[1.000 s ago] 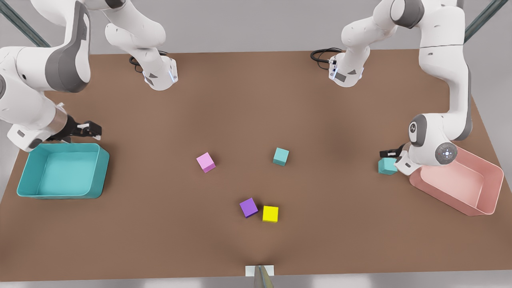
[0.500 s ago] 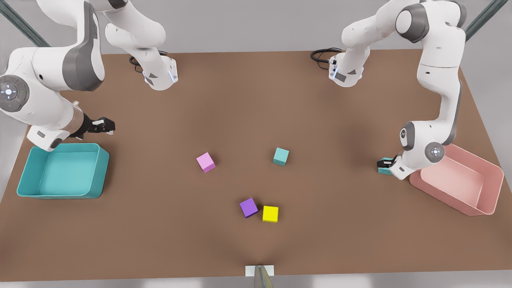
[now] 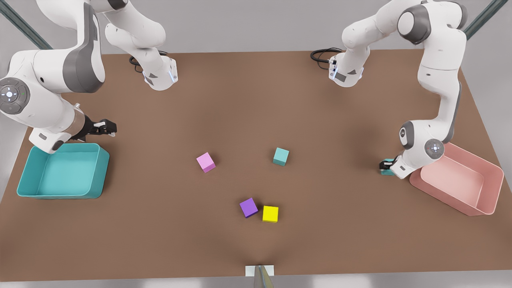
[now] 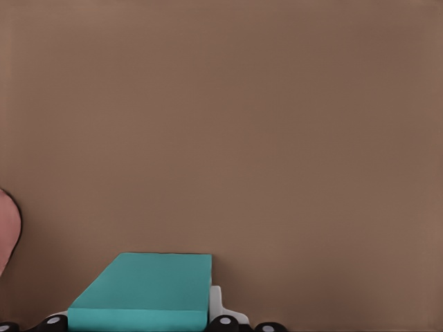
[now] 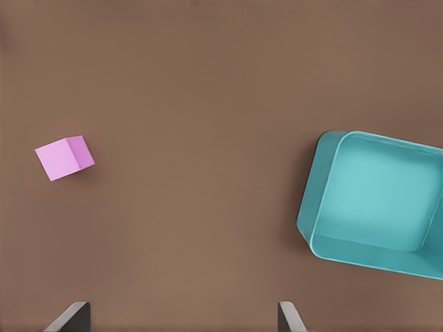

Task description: Stack the two blue cubes on top of each other

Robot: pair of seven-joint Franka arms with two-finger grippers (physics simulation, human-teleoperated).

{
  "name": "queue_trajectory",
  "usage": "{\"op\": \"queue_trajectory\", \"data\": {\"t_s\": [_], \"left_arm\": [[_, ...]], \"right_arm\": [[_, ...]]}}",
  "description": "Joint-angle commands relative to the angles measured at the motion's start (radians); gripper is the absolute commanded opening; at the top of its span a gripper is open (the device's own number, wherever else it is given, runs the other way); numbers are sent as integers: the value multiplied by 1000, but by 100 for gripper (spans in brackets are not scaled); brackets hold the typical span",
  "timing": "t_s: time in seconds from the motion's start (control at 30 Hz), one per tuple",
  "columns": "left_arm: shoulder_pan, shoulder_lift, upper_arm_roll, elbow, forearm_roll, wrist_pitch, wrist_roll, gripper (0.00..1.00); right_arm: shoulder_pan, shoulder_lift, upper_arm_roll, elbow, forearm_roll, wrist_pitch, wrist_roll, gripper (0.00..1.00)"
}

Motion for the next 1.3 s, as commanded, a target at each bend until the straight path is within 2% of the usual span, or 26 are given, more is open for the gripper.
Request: {"op": "queue_trajectory", "data": {"t_s": [0.0,0.07,0.17,0.23,0.27,0.37,0.43,0.63,0.7,0.8,1.27], "left_arm": [[-14,-42,-18,23,-13,-133,-3,57],[-78,-107,-51,64,-14,-285,-125,58],[-83,-141,-321,124,-14,-508,-506,58],[-89,-132,-492,126,-14,-540,-760,59],[-93,-118,-533,126,-16,-531,-831,59],[-233,-36,-533,213,-14,-517,-960,59],[-271,-15,-528,219,-13,-465,-1015,59],[-376,102,-524,347,110,-466,-1193,59],[-463,145,-476,360,164,-457,-1270,59],[-472,218,-458,359,193,-341,-1287,59],[-477,237,-458,360,194,-298,-1311,59]], "right_arm": [[-1,-2,0,0,1,1,2,100],[1,-2,0,0,1,1,2,100],[1,-2,0,0,1,1,2,100],[-1,-2,0,0,1,1,2,100],[1,0,0,0,1,1,2,100],[1,0,0,0,1,1,2,100],[1,0,0,0,1,1,2,100],[-8,-2,0,0,-1,1,2,100],[-4,-3,0,0,1,-1,2,100],[-7,-2,0,0,-1,1,2,100],[1,3,0,2,-1,1,4,100]]}}
